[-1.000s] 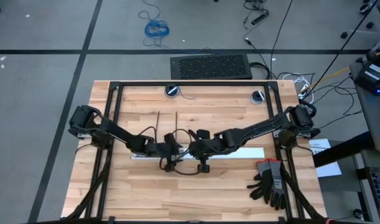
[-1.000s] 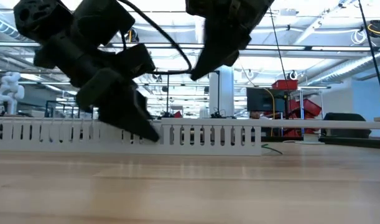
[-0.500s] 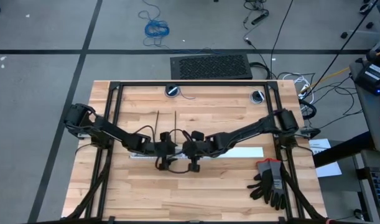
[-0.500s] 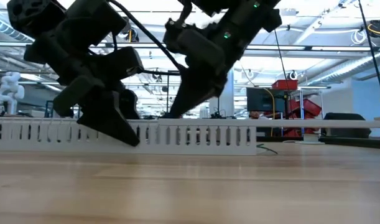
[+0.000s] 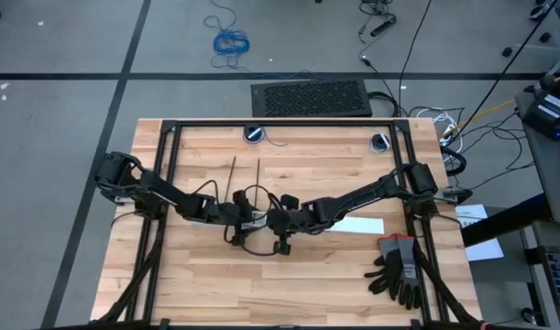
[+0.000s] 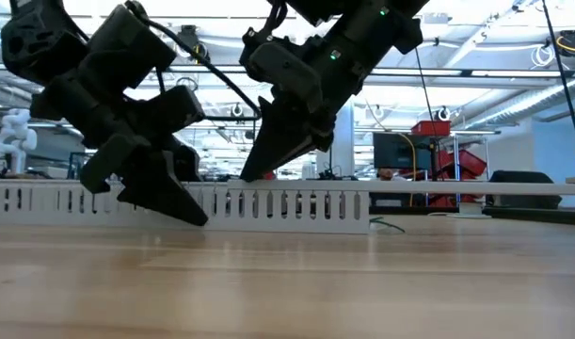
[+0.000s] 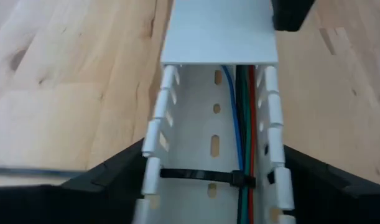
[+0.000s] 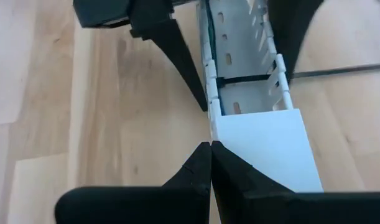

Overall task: Ziptie cables
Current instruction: Close the white cable duct

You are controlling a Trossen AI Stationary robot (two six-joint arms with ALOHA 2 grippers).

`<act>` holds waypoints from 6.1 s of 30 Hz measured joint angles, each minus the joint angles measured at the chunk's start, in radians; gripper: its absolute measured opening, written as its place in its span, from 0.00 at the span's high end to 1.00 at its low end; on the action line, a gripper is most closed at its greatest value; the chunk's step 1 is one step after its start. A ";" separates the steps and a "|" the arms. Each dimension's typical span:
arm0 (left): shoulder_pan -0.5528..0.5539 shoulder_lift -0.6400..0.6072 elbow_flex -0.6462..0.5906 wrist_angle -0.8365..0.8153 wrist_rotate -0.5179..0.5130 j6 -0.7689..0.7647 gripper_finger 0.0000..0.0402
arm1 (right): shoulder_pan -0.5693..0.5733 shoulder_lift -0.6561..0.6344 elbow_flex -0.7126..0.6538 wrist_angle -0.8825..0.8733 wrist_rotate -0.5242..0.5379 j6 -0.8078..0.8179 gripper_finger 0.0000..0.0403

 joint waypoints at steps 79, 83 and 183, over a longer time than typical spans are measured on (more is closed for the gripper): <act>0.002 0.002 -0.025 0.065 0.043 -0.048 0.38 | -0.094 0.096 0.072 -0.030 -0.130 -0.055 1.00; 0.002 0.002 -0.025 0.066 0.043 -0.050 0.38 | -0.097 0.097 0.070 -0.003 -0.140 -0.075 1.00; 0.018 -0.035 -0.197 0.324 0.078 -0.027 0.48 | -0.161 0.109 0.071 0.073 -0.281 -0.168 1.00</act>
